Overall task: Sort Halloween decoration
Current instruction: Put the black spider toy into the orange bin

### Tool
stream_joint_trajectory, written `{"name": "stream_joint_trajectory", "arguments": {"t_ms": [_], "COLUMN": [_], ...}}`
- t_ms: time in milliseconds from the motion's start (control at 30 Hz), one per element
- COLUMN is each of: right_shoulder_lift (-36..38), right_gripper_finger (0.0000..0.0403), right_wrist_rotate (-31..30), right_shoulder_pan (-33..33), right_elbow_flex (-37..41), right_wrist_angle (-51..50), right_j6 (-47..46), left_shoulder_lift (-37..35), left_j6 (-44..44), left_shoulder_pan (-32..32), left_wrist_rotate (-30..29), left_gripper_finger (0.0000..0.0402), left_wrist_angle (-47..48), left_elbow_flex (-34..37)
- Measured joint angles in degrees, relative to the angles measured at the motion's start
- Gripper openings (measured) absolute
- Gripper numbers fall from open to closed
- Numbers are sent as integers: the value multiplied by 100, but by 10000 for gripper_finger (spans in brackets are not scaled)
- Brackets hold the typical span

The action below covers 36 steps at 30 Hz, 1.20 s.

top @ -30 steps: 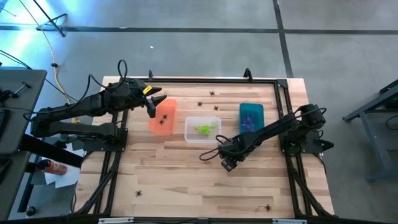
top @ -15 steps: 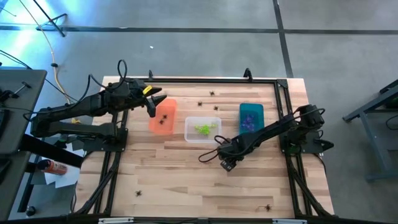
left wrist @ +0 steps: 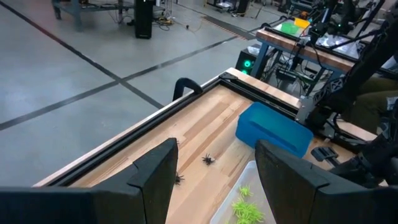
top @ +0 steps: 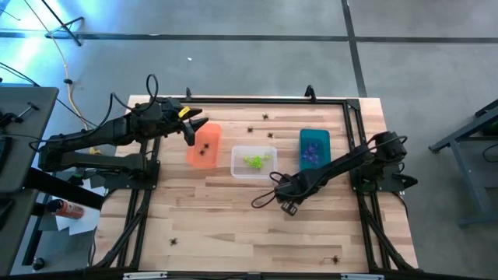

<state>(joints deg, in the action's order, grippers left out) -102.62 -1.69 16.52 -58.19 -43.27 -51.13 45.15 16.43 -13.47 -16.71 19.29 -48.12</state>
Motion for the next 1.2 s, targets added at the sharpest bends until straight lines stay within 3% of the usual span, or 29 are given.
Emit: {"name": "stream_joint_trajectory", "arguments": {"t_ms": [167,367,767,1200], "right_shoulder_lift": [358,1105,2681,2804], "right_gripper_finger": [4,1,0,0], "right_wrist_rotate": [-166,-422,-429,-379], "right_shoulder_pan": [10,10,12,-3], "right_elbow_flex": [78,586,1985,2006], "right_wrist_angle": [-57,92,1646,2546], "right_j6": [552,438,-135,974], "left_shoulder_lift": [0,0,0,0], "left_j6": [0,2,4,0], "left_shoulder_pan": [0,0,4,0], "left_wrist_rotate": [-15,-16,-45,-205], "left_gripper_finger": [202,202,202,202], "left_wrist_angle": [-4,-9,-148,-166], "left_elbow_flex": [0,0,0,0]}}
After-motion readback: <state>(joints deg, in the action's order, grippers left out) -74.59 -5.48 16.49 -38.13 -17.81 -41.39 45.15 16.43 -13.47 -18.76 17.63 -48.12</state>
